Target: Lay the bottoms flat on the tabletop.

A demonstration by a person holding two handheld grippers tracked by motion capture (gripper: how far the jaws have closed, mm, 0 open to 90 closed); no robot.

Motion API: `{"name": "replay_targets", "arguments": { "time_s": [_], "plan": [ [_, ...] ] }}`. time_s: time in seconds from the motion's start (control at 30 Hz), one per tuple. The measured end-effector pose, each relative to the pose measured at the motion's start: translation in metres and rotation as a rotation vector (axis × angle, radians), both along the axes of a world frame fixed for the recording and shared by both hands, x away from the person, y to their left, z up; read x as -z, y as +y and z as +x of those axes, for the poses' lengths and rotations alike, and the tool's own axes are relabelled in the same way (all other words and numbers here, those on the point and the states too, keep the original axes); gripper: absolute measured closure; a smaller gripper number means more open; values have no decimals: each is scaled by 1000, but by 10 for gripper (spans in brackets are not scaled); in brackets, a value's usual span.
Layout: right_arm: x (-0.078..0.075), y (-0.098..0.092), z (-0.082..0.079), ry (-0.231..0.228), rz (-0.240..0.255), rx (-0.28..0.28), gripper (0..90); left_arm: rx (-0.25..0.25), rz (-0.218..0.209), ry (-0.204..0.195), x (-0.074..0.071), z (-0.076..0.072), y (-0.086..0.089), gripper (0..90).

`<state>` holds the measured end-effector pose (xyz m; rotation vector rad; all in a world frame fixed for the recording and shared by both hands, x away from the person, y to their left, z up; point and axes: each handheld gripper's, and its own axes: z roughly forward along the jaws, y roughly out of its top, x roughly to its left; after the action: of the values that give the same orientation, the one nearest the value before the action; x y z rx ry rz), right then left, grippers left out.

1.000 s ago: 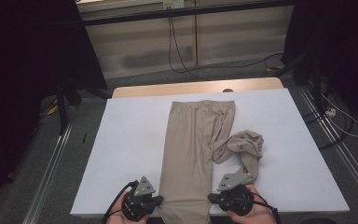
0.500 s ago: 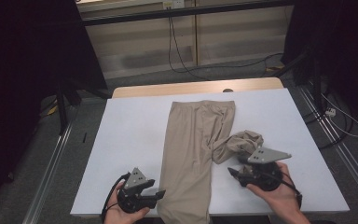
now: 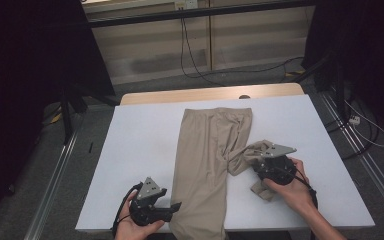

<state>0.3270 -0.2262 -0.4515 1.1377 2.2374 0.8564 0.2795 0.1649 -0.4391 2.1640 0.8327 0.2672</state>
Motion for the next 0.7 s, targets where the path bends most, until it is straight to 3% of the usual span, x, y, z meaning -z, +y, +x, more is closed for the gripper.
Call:
{"name": "replay_targets", "arguments": {
  "time_s": [0.03,0.13,0.23,0.33,0.4,0.47,0.57,0.63,0.7],
  "plan": [
    [-1,0,-3,5,7,-27,794,1,-1,2,0,0,0,325],
    [-3,4,-18,54,54,-103,830,-1,0,2,0,-1,0,322],
    [0,13,-34,102,31,-172,837,-2,1,-1,1,0,-1,322],
    [-1,16,-46,101,17,-190,825,1,5,3,1,0,-1,320],
    [-1,11,-47,97,19,-154,703,2,8,5,1,0,-2,319],
    [-1,4,-44,94,24,-110,475,2,7,1,1,0,-2,319],
    [0,-2,-38,119,77,-136,302,1,6,2,1,0,-2,317],
    [5,0,-38,137,63,-150,224,3,6,3,1,0,-2,317],
    [7,3,-38,126,48,-154,210,4,-6,10,0,-1,-2,311]
  ]
}}
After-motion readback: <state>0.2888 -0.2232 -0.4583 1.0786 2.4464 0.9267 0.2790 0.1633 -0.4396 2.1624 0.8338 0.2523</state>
